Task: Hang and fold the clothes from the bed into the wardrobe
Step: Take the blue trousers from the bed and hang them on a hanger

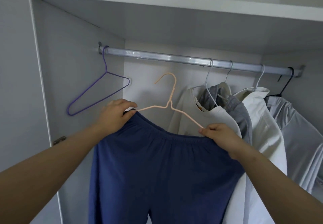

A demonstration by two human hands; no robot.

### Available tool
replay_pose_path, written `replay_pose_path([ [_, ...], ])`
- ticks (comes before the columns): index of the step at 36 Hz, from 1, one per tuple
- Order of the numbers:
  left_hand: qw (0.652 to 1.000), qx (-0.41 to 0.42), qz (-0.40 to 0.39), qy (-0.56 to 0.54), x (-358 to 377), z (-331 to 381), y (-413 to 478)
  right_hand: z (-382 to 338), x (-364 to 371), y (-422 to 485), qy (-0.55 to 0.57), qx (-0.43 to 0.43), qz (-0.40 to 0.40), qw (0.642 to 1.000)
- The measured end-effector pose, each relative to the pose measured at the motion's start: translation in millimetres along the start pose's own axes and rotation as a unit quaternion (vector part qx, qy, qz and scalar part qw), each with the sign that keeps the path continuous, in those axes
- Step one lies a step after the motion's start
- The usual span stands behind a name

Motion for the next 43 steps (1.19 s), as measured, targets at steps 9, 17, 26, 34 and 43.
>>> replay_pose_path([
  [9, 0.992, -0.085, -0.035, -0.086, 11, 6, 12, -4, -4, -3, 0.126, 0.116, 0.014, 0.985],
  [17, 0.984, -0.12, -0.066, -0.112, 17, 19, 14, -37, -5, 24, 0.231, 0.105, 0.063, 0.965],
  [26, 0.962, -0.148, -0.099, -0.208, 16, 12, 12, -49, -6, 59, 0.245, 0.116, 0.093, 0.958],
  [34, 0.944, -0.166, -0.111, -0.261, 27, 10, 3, -35, 5, 76, 0.285, 0.154, 0.089, 0.942],
  [43, 0.938, -0.174, -0.133, -0.268, 39, 15, -4, -41, -2, 86, 0.299, 0.157, 0.089, 0.937],
])
Point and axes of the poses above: each hand's wrist, its own y-axis towards the middle knuckle, its own x-axis out of the palm, z = x × y, the point moved 9 cm from there along y, towards the middle knuckle, and after that the axes turned 8 degrees about -x, right-handed, at the moved point
